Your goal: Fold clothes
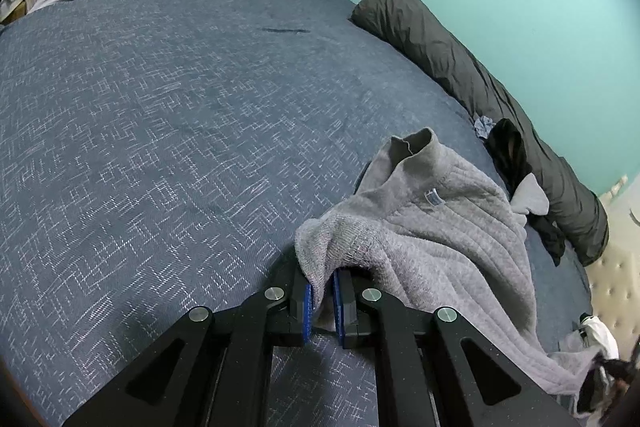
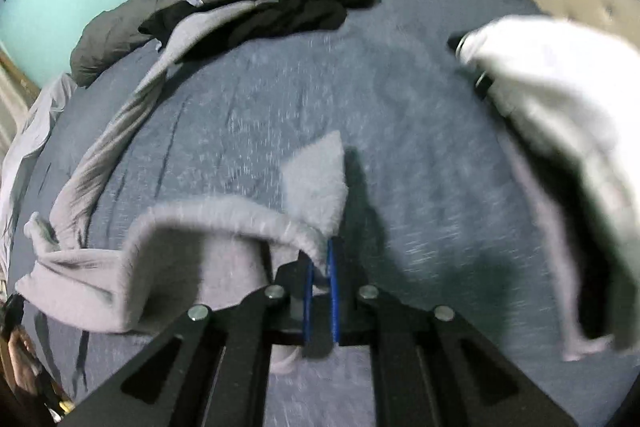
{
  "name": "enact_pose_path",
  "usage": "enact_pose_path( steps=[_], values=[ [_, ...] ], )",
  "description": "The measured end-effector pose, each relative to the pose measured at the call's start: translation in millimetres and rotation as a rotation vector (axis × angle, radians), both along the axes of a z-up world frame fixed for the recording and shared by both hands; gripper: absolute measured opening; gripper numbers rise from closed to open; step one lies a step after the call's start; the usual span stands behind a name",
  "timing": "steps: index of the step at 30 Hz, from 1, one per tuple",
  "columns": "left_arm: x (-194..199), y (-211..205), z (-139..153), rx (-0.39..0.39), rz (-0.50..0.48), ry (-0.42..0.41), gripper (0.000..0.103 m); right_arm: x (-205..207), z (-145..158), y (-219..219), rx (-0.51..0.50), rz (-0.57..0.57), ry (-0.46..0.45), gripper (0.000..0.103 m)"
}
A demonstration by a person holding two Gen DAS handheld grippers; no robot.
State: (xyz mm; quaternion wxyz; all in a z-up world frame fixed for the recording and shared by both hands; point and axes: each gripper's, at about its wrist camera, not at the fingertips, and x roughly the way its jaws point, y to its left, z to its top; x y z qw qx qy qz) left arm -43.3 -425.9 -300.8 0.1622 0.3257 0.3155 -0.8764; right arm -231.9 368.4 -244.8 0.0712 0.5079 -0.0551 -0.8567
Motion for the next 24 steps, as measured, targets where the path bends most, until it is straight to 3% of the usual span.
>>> enact_pose_path(
  steps=[4,8,11,15,16,19,22,24],
  values=[
    [1.3,-1.9,-0.5,0.011,0.006,0.005,0.008,9.7,52.2,15.4,0.071,0.033,-0.018,0.006],
    [1.7,0.3,2.0,0.000,0.003,0.011,0.008,15.6,75.7,30.0,0.120,0.065,-0.149,0.006],
    [1.0,2.9,3.0,-0.017,-0.003,0.011,0.008,15.5,77.0,27.4,0.158,0.080,-0.200,0.006],
    [-0.8,3.1,2.8,-0.029,-0.007,0.007,0.008,11.3,42.7,15.6,0.223,0.086,-0.273,0.010],
    [-1.3,3.1,2.5,-0.030,-0.008,0.006,0.008,9.2,32.9,12.5,0.235,0.084,-0.259,0.013],
    [-2.8,3.4,1.8,-0.034,-0.008,0.005,0.008,6.4,17.3,8.1,0.273,0.054,-0.139,0.034],
    [-5.0,3.3,1.1,-0.042,-0.011,0.002,0.008,10.2,17.7,16.0,0.221,0.021,-0.046,0.035],
    [-6.5,3.0,0.3,-0.042,-0.010,0.000,0.008,13.6,21.3,27.3,0.172,0.003,0.002,0.042]
  ],
)
